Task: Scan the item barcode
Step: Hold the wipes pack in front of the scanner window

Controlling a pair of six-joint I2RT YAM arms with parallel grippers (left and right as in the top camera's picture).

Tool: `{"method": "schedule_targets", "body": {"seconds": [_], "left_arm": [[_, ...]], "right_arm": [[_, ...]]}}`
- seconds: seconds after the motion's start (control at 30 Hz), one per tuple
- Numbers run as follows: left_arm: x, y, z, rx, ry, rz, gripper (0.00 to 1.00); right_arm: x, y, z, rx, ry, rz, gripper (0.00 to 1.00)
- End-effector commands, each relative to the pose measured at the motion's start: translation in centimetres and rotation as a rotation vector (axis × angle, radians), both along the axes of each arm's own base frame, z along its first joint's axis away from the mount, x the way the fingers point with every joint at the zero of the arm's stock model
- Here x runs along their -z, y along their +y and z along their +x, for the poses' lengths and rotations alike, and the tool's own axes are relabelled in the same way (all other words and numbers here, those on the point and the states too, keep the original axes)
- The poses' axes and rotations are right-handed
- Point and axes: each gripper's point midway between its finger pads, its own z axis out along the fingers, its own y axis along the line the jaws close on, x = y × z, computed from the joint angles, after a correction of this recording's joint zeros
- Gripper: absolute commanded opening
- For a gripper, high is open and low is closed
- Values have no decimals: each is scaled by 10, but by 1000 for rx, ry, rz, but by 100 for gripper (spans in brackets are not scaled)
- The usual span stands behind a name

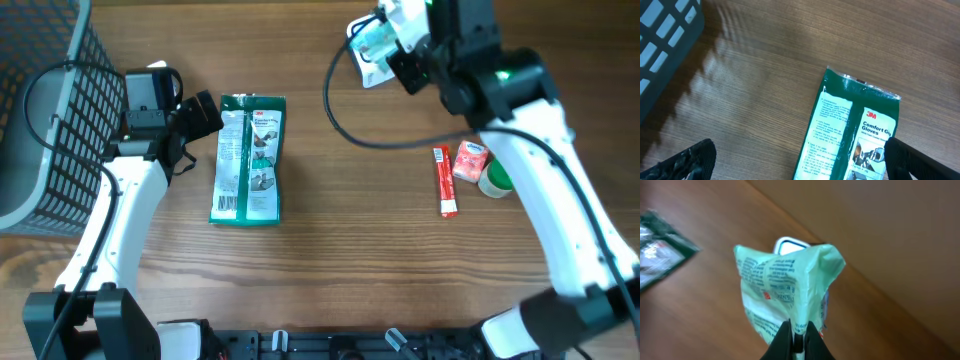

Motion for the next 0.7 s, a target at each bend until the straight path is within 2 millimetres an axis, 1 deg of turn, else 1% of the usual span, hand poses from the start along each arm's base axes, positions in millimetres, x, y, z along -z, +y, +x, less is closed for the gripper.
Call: {"method": "schedule_targets", "body": {"seconds": [0.0, 0.1, 0.13, 0.2, 0.27, 0.4, 0.47, 0.5, 0.57, 0.67], "left_arm": [[-5, 3, 2, -3, -12, 13, 100], [-5, 3, 2, -3, -12, 13, 100], [-5, 3, 2, -3, -12, 13, 100], [-5, 3, 2, -3, -12, 13, 100], [-5, 3, 2, -3, -12, 13, 100], [-5, 3, 2, -3, -12, 13, 100], [-5, 3, 2, -3, -12, 13, 100], [-5, 3, 2, -3, -12, 13, 100], [-5, 3, 2, -3, -12, 13, 100], [-5, 3, 2, -3, -12, 13, 100]], "right_arm": [[23, -16, 37, 97, -47, -145, 4], [39, -26, 67, 181, -102, -233, 4], [43, -28, 74, 196, -116, -258, 4], [52, -29, 87, 228, -140, -278, 5], [63, -26, 99, 240, -156, -274, 4], [83, -27, 122, 327, -214, -281, 4], [93, -25, 127, 331, -216, -283, 4], [101, -24, 129, 331, -211, -282, 4], [117, -21, 131, 326, -192, -291, 4], [133, -15, 132, 293, -161, -286, 4]]}}
